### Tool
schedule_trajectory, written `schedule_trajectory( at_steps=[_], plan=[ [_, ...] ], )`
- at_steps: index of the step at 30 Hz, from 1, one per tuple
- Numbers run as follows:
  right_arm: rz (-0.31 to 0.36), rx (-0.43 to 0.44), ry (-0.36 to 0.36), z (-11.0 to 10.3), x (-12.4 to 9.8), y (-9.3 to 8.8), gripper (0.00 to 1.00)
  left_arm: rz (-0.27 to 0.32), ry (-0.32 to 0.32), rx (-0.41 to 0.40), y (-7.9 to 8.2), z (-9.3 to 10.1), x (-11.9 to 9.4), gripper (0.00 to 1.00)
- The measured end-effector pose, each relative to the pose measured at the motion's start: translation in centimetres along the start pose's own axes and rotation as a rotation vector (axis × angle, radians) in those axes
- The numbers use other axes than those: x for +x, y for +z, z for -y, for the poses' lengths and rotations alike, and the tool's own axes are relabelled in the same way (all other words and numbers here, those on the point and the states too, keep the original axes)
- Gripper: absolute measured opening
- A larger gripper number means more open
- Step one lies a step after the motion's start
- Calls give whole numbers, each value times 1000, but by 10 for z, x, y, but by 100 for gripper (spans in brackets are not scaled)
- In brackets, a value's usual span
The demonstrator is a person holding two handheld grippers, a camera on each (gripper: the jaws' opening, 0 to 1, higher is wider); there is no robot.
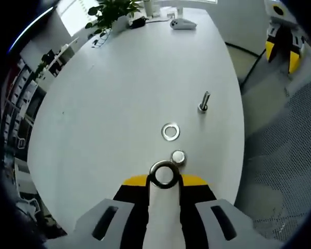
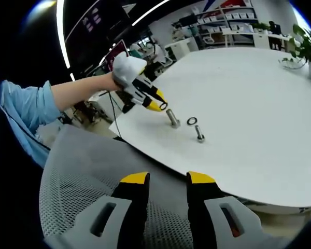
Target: Place the washer onto the threaded stud by aligning its center hole with the stud, sliding it down to the base, and recovering from edge contact or off-axis alignment until the washer reaches the visible bottom stop.
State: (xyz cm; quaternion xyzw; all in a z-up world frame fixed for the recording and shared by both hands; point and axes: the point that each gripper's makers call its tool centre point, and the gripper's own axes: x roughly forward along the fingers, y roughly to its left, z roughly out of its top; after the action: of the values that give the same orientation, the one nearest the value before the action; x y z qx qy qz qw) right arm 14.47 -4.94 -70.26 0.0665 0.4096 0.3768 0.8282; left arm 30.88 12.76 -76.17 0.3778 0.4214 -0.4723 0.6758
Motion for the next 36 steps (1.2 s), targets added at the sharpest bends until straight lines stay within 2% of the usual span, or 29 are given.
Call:
schedule_trajectory(
  at_steps=[8, 18, 29, 33, 35, 36],
  plan=[
    [12, 1, 1, 0, 0, 2, 31, -7, -37, 24, 14, 15, 3, 19],
    [17, 6, 1, 0, -1, 2, 31, -37, -53, 31, 14, 14, 17, 19],
    [8, 5, 3, -1, 0, 2, 31, -84, -77, 48, 4, 20, 44, 19],
    [0, 2, 6, -1, 0, 1, 31, -112, -89, 29, -5, 20, 60, 19],
    [-3, 2, 6, -1, 0, 0, 31, -112, -118, 5, -8, 24, 68, 19],
    [-5, 3, 6, -1, 0, 0, 31, -118, -108, 3, -9, 22, 69, 20]
  ],
)
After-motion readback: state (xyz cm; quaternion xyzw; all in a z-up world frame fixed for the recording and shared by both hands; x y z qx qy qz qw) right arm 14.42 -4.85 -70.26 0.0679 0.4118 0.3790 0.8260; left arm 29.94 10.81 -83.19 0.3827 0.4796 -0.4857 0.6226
